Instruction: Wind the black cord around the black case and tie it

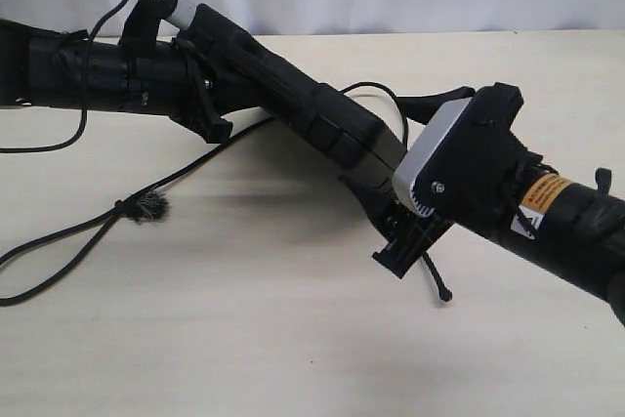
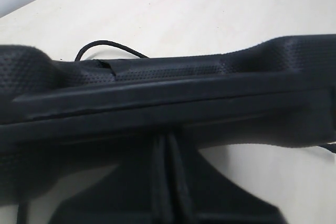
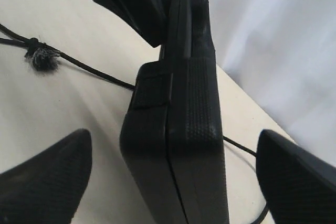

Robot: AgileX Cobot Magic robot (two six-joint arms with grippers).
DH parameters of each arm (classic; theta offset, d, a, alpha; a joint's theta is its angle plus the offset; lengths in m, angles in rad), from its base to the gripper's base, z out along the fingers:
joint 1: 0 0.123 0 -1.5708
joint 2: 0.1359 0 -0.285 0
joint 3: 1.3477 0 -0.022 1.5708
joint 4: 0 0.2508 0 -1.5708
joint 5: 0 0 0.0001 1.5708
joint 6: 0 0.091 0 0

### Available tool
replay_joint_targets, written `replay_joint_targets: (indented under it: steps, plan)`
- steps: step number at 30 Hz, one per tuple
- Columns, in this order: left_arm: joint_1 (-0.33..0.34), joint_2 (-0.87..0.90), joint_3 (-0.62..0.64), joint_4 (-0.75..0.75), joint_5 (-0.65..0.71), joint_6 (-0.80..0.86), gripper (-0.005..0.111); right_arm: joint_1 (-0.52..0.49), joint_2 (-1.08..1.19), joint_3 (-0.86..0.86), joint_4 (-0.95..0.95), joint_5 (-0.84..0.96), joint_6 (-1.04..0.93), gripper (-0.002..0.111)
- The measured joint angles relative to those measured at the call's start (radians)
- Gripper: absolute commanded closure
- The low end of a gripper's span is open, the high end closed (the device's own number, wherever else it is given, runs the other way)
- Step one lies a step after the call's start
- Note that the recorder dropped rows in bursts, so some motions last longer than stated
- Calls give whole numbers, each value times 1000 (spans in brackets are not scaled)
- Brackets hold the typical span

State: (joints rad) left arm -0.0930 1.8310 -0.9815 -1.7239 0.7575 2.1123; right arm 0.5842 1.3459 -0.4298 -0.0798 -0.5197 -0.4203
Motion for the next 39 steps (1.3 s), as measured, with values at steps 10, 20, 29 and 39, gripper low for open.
replay_joint_targets:
  steps: [10,20,29,39]
  plan:
    - [0,0,0,0,0,0,107,0,0,0,-25,-28,18,28]
    - [0,0,0,0,0,0,107,0,2,0,-35,-46,48,28]
    - [0,0,0,2,-7,0,107,0,190,0,36,-206,-242,28]
    - [0,0,0,2,-7,0,107,0,354,-107,135,-280,-357,35]
